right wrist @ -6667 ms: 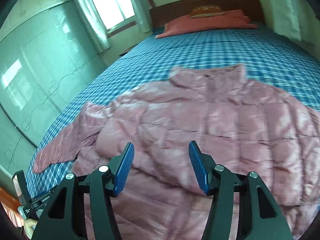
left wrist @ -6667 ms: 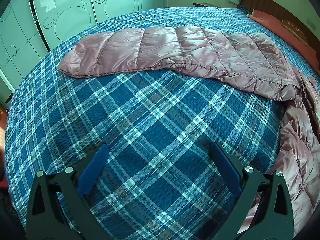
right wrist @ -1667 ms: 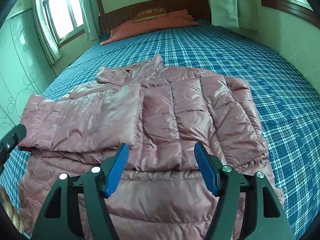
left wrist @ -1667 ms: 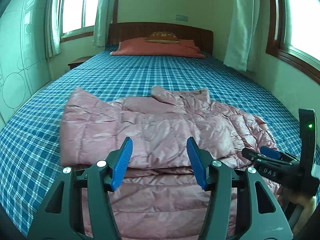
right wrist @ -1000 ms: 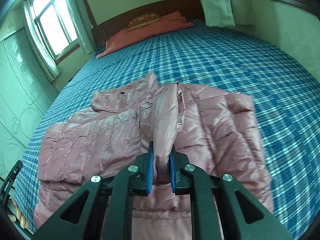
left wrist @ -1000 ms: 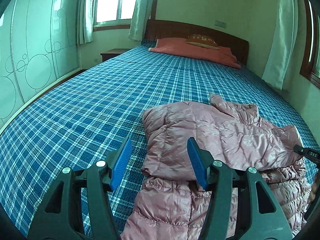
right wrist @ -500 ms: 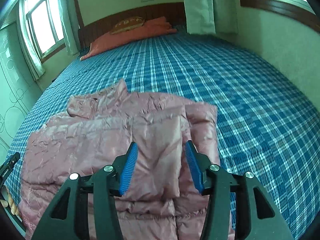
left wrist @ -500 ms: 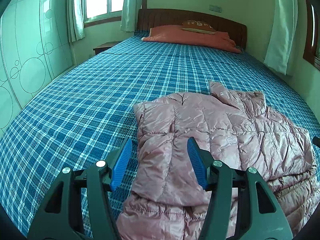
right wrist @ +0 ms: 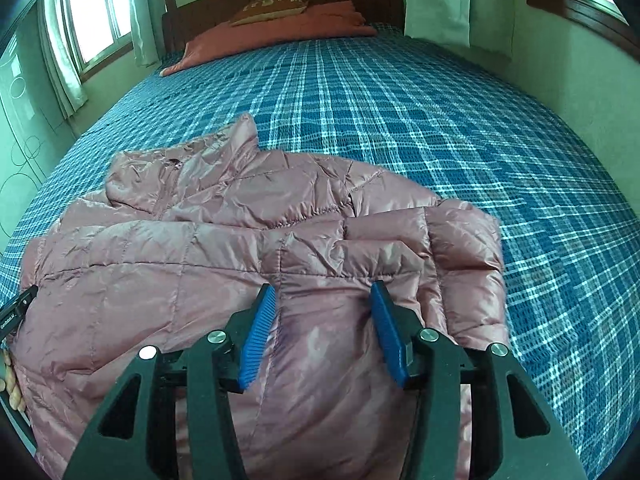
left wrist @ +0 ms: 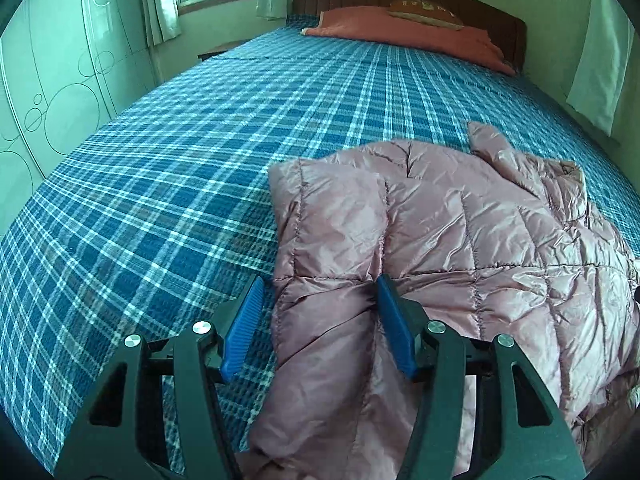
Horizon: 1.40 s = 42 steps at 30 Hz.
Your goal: Fold large clothes
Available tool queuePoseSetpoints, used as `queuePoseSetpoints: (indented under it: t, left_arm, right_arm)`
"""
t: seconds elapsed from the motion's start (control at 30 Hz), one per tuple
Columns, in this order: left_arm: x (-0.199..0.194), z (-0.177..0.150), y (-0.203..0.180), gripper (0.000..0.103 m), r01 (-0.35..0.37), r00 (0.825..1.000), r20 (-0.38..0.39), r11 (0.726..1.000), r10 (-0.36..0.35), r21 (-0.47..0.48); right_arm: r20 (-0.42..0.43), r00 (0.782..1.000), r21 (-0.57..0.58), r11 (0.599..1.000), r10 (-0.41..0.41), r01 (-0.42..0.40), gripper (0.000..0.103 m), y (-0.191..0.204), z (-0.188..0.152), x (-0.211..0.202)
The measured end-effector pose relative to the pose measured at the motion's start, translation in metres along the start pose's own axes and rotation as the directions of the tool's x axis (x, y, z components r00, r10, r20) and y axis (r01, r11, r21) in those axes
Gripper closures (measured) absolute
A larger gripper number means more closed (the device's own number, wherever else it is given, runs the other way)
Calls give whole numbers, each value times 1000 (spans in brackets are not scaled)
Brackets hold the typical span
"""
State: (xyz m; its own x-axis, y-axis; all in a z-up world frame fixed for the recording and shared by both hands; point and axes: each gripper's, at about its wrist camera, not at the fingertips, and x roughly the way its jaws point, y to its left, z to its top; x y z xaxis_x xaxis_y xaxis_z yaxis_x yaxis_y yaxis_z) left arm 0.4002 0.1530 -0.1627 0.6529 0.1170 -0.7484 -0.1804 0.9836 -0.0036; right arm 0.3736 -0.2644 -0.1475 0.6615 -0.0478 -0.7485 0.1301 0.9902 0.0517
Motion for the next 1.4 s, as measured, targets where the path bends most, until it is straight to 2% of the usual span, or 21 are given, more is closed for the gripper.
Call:
queuePoseSetpoints:
  t: [0.07,0.1,0.17,0.23,0.37,0.4,0.47,0.5,0.7,0.8,0.83,0.93,1.03,1.17,1.3,1.4]
  left_arm:
    - [-15,-5,5,45,23,999,45,999,-22,-26]
    - [-19,-7,5,45,31,998,52,999,-30,-29]
    - [-13,-15,0,45,30,999,18,1000,-30,-9]
    - [4,-19,-3,45,24,999,-47,1000,-24,11]
    - [-6,-16,10,45,25,1000,-8,998,-26,-57]
    - [-1,-16,11,45,15,1000,-15,998,-16,-54]
    - [17,-20,10,41,36,996,-82,998,-40,-52]
    - [16,-19,11,41,38,996,-76,998,-42,-57]
    - [-12,-21,29,41,64,995,-67,993,-71,-99]
    - [-40,-34,44,39,66,995,-62,991,-74,-113]
    - [-50,-40,50,34,60,996,-63,991,-68,-121]
    - [-73,-60,77,33,79,993,-77,982,-93,-174]
    - [-94,-86,108,33,109,981,-124,958,-146,-265]
    - [-123,-128,141,33,138,965,-155,912,-212,-387]
    - [-152,-173,167,33,153,956,-143,854,-255,-497]
    - [-167,-203,180,33,161,944,-143,795,-296,-584]
  right_arm:
    - [23,1000,-18,1000,-16,16,53,1,-13,-12]
    - [6,1000,-20,1000,-18,18,53,1,-20,-10]
    - [-44,999,-39,999,-27,25,53,0,-33,7]
    - [-23,999,-55,998,-28,27,53,-1,-39,9]
    - [-16,1000,-10,1000,-27,27,53,-4,-38,-7]
    - [-31,999,-16,1000,-24,24,53,-5,-42,1]
    - [-19,1000,-46,999,-19,18,52,-2,-47,10]
    - [-16,1000,-42,999,-15,14,52,-3,-45,7]
    - [13,999,51,998,39,-39,52,-22,-50,-34]
    - [11,999,73,997,36,-37,45,-37,-66,-61]
    - [7,999,84,996,32,-32,43,-44,-73,-70]
    - [-16,999,125,992,30,-28,42,-65,-96,-93]
    - [-46,999,177,984,21,-13,42,-87,-127,-116]
    - [-68,997,255,966,48,-29,42,-114,-172,-149]
    - [-76,993,357,932,96,-62,42,-137,-212,-174]
    - [-74,987,428,898,143,-98,42,-149,-241,-188]
